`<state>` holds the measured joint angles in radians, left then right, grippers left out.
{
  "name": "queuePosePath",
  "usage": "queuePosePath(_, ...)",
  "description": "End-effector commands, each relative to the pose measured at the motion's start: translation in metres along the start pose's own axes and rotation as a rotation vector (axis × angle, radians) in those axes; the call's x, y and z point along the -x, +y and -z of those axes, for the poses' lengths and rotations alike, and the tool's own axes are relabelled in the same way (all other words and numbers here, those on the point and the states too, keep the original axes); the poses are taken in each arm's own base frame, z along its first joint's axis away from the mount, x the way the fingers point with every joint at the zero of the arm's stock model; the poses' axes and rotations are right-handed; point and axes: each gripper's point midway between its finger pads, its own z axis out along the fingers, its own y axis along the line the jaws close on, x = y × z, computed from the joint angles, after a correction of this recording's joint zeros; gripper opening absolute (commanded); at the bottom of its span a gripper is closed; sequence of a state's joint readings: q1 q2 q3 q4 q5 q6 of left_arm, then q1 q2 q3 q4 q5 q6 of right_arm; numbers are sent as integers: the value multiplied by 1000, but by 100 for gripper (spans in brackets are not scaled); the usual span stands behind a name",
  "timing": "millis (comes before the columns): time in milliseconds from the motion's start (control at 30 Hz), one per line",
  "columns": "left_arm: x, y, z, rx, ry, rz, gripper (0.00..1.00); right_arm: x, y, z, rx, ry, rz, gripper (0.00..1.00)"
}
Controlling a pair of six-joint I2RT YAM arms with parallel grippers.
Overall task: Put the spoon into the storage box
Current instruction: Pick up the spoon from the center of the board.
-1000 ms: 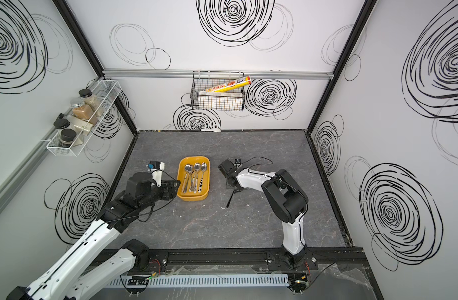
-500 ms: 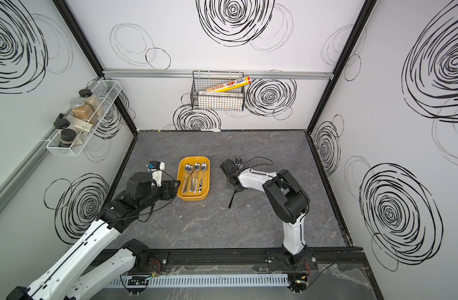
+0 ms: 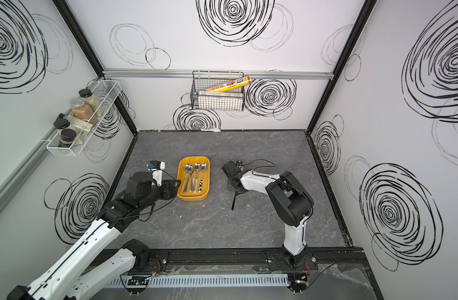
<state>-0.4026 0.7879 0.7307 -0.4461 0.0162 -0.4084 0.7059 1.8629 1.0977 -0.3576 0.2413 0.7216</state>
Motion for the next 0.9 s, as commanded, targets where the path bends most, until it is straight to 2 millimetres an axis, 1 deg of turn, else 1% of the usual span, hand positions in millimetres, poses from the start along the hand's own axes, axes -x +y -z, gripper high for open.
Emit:
queuePosePath(0, 5, -2, -2, -17, -23, 2, 64, -53, -26, -12, -85, 177, 44, 13)
queuePosePath(133, 4, -2, -3, -17, -20, 1, 64, -54, -26, -14, -82, 177, 51, 8)
queuePosePath(300, 4, -2, -3, -16, -19, 1, 64, -45, -22, -10, -70, 147, 55, 0)
queuePosePath(533, 4, -1, -3, -14, -20, 4, 64, -18, -8, 14, -10, 68, 67, 0)
queuePosePath(867, 5, 0, -3, -10, -21, 5, 64, -7, 3, 43, 93, 14, 66, 0)
